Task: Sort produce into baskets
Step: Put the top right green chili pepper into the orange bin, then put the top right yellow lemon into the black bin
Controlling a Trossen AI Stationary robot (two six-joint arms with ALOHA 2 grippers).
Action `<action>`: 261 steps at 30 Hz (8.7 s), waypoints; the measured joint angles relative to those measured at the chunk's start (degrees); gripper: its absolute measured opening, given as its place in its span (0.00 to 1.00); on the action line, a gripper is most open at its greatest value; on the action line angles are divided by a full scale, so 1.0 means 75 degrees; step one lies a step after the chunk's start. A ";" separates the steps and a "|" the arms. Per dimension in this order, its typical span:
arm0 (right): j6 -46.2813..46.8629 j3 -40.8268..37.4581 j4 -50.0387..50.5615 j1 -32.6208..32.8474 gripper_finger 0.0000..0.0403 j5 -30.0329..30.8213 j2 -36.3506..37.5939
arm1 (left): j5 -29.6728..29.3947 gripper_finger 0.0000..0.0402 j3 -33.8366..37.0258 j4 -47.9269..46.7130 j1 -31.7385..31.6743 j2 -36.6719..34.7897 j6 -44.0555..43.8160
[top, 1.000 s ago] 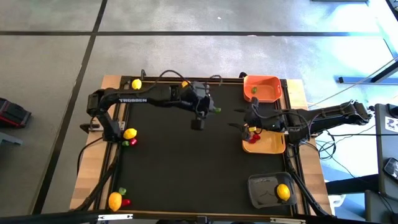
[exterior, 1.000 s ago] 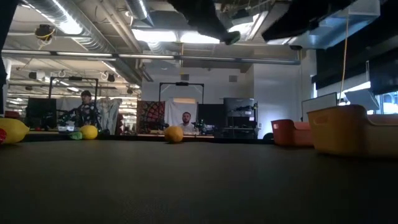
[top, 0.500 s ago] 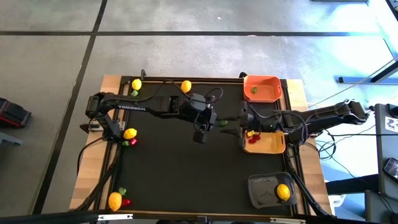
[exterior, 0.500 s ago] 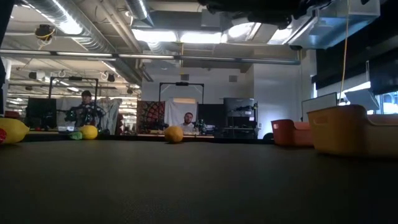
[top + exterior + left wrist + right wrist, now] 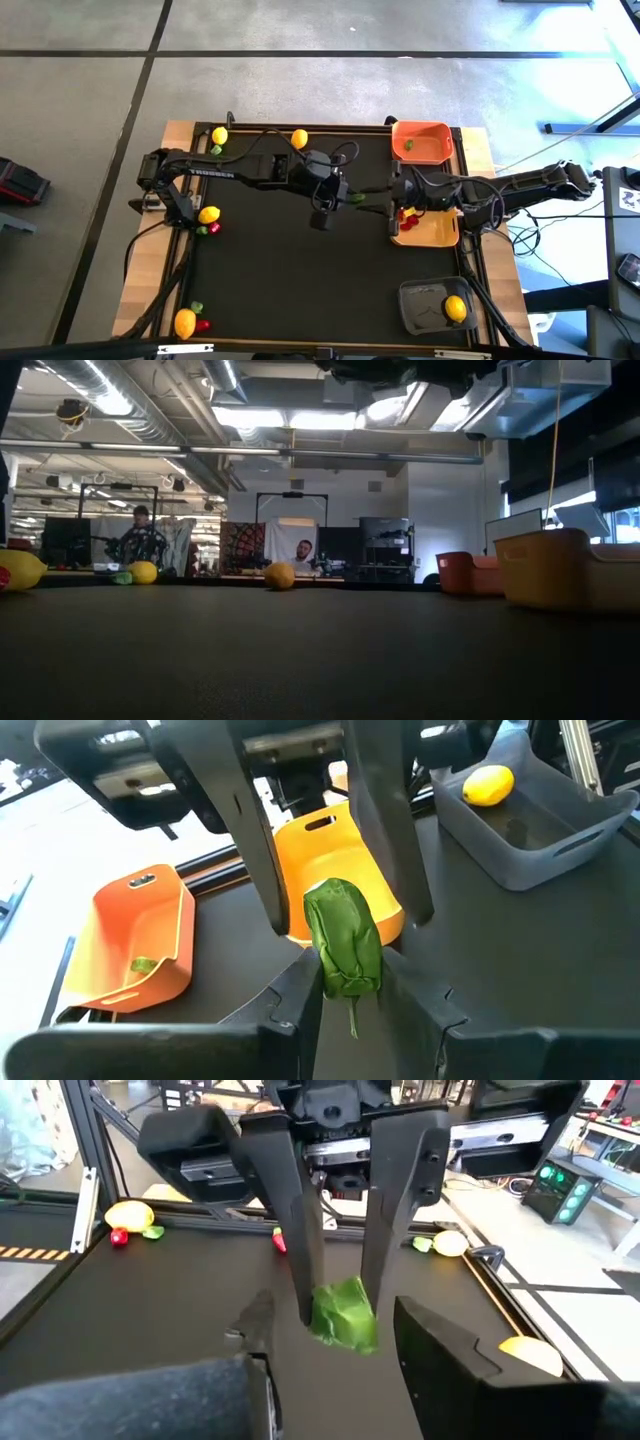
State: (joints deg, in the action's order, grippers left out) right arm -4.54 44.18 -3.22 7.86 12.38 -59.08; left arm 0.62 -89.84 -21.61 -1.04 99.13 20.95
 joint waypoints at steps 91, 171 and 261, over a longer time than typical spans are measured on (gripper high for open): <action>0.0375 0.0003 0.3701 -0.4554 0.04 0.1153 0.0373 | 0.0000 0.40 0.4572 0.5692 0.0236 -0.0125 -0.2751; 0.0364 0.0003 0.4129 -0.7694 0.36 -0.0332 -0.2247 | -0.0003 0.40 0.4572 0.5568 0.0233 -0.0119 -0.2736; 0.0329 0.0003 0.3132 -0.5045 0.37 -0.1591 -0.0960 | -0.3404 0.78 0.4567 0.2058 -0.2810 -0.1472 -0.4187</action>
State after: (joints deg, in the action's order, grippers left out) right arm -2.07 44.21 20.27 -29.98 0.45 -66.28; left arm -24.91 -55.59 -6.17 -22.11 88.09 -10.45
